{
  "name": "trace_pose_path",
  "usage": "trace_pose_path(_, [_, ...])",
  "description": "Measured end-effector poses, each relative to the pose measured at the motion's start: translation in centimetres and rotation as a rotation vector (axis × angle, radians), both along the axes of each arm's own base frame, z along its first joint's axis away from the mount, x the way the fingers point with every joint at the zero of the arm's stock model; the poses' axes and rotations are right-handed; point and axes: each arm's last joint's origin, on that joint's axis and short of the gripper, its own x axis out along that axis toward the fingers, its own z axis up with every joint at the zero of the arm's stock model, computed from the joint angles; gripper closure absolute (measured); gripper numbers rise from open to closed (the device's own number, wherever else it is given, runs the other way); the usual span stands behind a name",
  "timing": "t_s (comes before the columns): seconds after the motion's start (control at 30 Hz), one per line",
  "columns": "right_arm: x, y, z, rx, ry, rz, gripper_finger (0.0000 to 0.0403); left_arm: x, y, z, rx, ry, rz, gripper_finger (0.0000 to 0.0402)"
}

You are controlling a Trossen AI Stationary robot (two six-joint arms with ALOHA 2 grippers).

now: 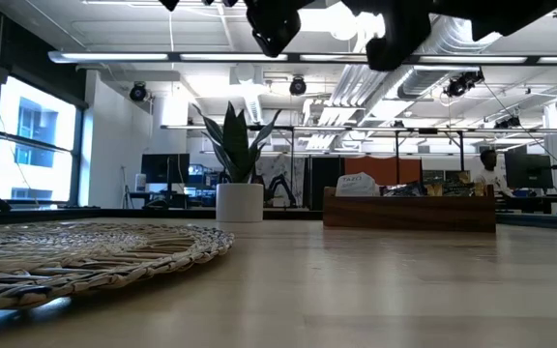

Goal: Pick & Place Tea
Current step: Put the black tea bag into the middle section of the wooden organizer

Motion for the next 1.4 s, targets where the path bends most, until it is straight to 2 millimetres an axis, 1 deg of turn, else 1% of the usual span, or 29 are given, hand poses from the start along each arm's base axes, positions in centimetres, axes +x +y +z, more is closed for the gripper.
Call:
trace_pose_path(0.17, [-0.2, 0.9, -0.4, -0.039, 0.033, 0.043, 0.04, 0.0, 0.0, -0.2, 0.011, 0.017, 0.018, 0.0156])
trace_pose_path(0.27, [-0.4, 1.5, -0.4, -0.053, 0.027, 0.013, 0.0399, -0.1, 0.0, -0.2, 0.012, 0.02, 0.018, 0.0156])
trace_pose_path(0.4, [-0.6, 2.1, -0.4, -0.119, 0.012, -0.03, 0.0401, -0.1, 0.0, -0.3, 0.013, 0.028, 0.019, 0.0156])
trace_pose_path(0.53, [-0.7, 2.6, -0.5, -0.086, 0.031, -0.038, 0.0399, -0.1, 0.0, -0.3, 0.013, 0.027, 0.02, 0.0156])
trace_pose_path(0.63, [-0.9, 3.0, -0.7, -0.094, 0.053, -0.056, 0.04, -0.1, 0.0, -0.3, 0.014, 0.028, 0.02, 0.0157])
trace_pose_path(0.73, [-1.1, 3.6, -0.8, -0.091, 0.057, -0.119, 0.0401, -0.1, 0.1, -0.3, 0.015, 0.034, 0.021, 0.0157])
trace_pose_path(0.9, [-1.7, 4.5, -0.8, -0.089, 0.065, -0.297, 0.0398, -0.1, 0.2, -0.4, 0.03, 0.045, 0.05, 0.0157])
trace_pose_path(1.1, [-2.2, 5.0, -1.4, -0.077, 0.129, -0.412, 0.0401, -0.1, 0.4, -0.8, 0.084, 0.072, 0.143, 0.0157])
trace_pose_path(1.23, [-2.3, 5.0, -2.0, -0.068, 0.18, -0.457, 0.0399, -0.2, 0.6, -1.0, 0.11, 0.091, 0.183, 0.0157])
trace_pose_path(1.4, [-2.3, 4.9, -1.9, -0.07, 0.177, -0.463, 0.0401, -0.1, 0.8, -1.1, 0.155, 0.091, 0.262, 0.0157])
